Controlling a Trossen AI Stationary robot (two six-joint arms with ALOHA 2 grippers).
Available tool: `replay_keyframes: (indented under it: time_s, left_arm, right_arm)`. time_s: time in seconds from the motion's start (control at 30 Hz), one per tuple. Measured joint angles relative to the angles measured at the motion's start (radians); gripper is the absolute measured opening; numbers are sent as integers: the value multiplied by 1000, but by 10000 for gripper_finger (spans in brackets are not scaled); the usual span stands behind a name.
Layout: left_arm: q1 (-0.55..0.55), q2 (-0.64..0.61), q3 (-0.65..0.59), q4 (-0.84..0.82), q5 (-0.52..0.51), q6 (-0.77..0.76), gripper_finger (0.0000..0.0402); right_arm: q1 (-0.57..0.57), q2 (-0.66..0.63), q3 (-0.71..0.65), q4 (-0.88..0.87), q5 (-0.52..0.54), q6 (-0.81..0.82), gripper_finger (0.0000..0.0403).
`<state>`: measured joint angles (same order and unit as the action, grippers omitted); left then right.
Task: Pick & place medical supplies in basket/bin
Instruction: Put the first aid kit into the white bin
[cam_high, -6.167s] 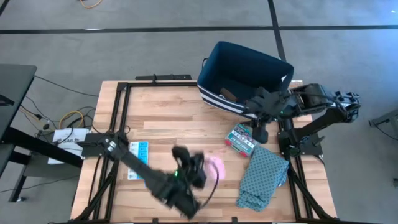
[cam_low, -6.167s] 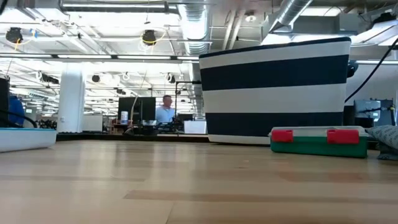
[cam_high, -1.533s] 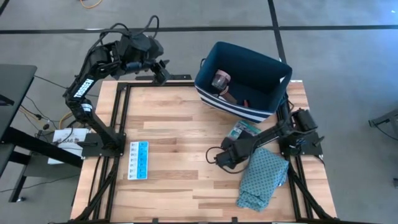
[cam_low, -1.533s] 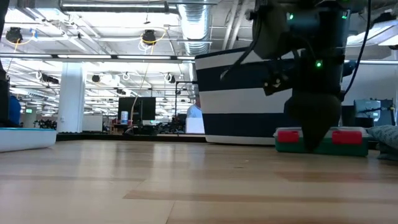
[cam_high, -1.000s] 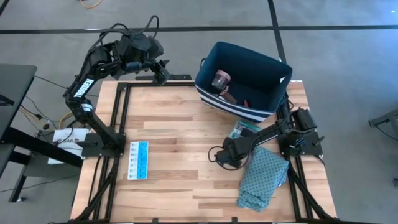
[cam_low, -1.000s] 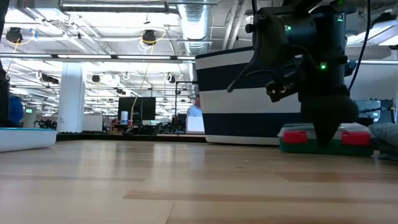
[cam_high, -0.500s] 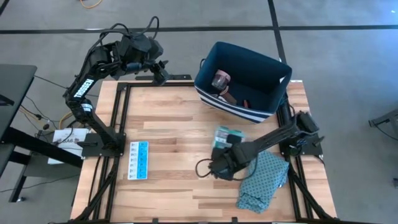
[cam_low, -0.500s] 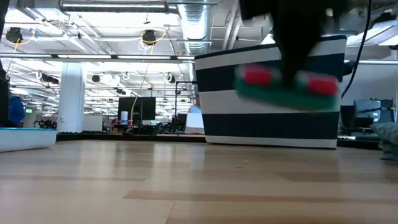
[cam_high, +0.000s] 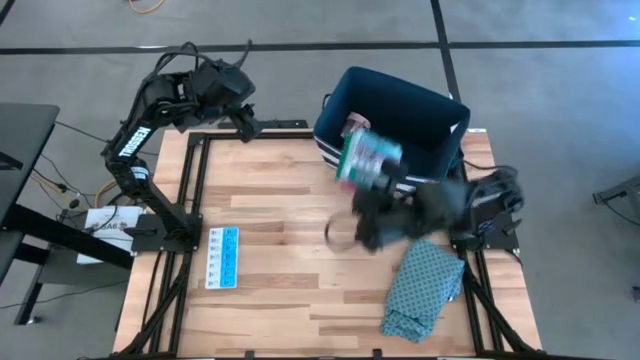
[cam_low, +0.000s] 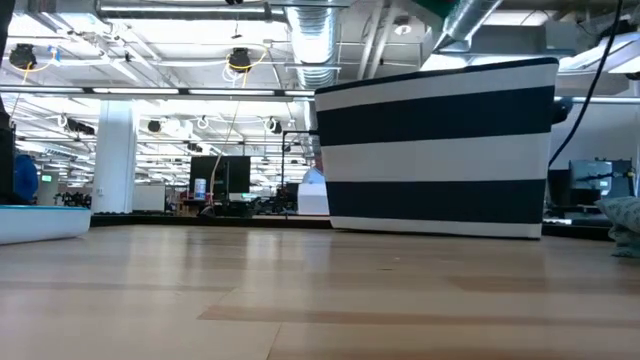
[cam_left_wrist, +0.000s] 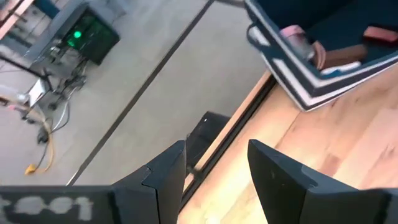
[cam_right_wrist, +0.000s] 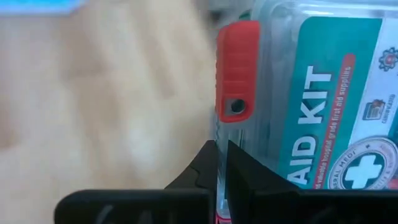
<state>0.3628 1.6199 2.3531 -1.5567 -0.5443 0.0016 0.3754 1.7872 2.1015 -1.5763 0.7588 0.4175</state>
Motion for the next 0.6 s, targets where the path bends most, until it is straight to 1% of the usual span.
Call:
replay_keyframes:
  time_s: [0.03, 0.07, 0.17, 0.23, 0.3, 0.37, 0.47, 0.53, 0.6]
  left_arm:
    - [-1, 0, 0, -9, -6, -3, 165]
    - [-3, 0, 0, -16, -12, -3, 165]
    - [-9, 0, 0, -15, -8, -5, 165]
    - [-19, 0, 0, -15, 4, -6, 165]
    - [-28, 0, 0, -15, 11, -6, 165]
    - [-39, 0, 0, -15, 12, -6, 165]
    - [-53, 0, 0, -15, 13, -8, 165]
    - [-59, 0, 0, -15, 12, -14, 165]
    - [-63, 0, 0, -15, 12, -21, 165]
  right_arm:
    - [-27, -26, 1, 4, 41, 0, 3]
    - [-64, -49, 1, 6, 53, -4, 3]
    - [-193, -114, 0, 4, 59, -33, 5]
    - [-291, -149, 0, 2, 34, -33, 8]
    - [-399, -174, 0, 2, -22, -40, 9]
    - [-506, -186, 0, 2, -105, -74, 10]
    - [-655, -179, 0, 3, -217, -112, 11]
    - [-741, -161, 0, 3, -322, -135, 11]
    - [-804, -134, -1, 3, -422, -168, 11]
